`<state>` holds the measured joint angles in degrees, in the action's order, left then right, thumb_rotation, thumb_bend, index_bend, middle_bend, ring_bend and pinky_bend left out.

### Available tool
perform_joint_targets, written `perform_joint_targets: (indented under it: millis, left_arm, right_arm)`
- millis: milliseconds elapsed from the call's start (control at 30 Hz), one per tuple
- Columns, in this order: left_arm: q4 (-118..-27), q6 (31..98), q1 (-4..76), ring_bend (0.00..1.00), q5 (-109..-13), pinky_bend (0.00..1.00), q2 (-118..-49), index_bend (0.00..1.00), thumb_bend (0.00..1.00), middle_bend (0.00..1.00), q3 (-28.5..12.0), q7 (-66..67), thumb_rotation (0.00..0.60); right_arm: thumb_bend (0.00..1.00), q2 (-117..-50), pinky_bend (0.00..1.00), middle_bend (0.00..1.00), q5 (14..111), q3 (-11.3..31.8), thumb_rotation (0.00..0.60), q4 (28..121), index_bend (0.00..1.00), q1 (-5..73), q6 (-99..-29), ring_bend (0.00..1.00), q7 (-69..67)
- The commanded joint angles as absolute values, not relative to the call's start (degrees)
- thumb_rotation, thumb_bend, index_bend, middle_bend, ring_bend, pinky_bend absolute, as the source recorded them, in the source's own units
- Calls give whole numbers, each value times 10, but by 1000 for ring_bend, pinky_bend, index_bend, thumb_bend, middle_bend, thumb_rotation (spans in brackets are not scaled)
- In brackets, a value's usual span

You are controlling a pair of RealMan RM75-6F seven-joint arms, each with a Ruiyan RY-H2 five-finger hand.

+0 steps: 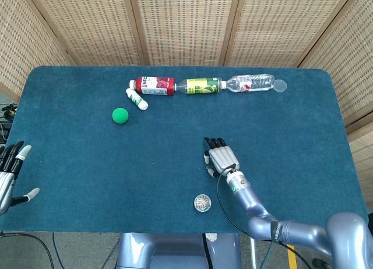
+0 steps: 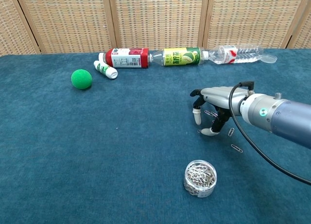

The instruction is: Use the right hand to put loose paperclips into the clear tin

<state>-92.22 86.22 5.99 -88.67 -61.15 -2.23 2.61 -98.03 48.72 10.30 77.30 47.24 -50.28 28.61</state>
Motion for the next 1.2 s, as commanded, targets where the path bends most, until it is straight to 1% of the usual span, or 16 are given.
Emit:
perform_joint_targets:
  millis: [33,867,1033,1200]
  left_arm:
    - [-922,861,61,0,-885,0,-611,0,0,0,-23,25,600]
    - [-920,857,63,0,-883,0,-613,0,0,0,-22,26,600]
    - [-919,856,64,0,-882,0,-613,0,0,0,-23,27,600]
    - [-919,856,64,0,-882,0,-614,0,0,0,-23,27,600]
  right_arm:
    - [319,-984,0,0,484,103,600,767,503,474,-500,0,285]
    - [345,-996,0,0,473,91,600,736,518,480,-485,0,289]
    - [352,-998,0,0,473,90,600,729,558,480,-483,0,287]
    - [412,-1001,0,0,476,88,600,725,595,480,-482,0,286]
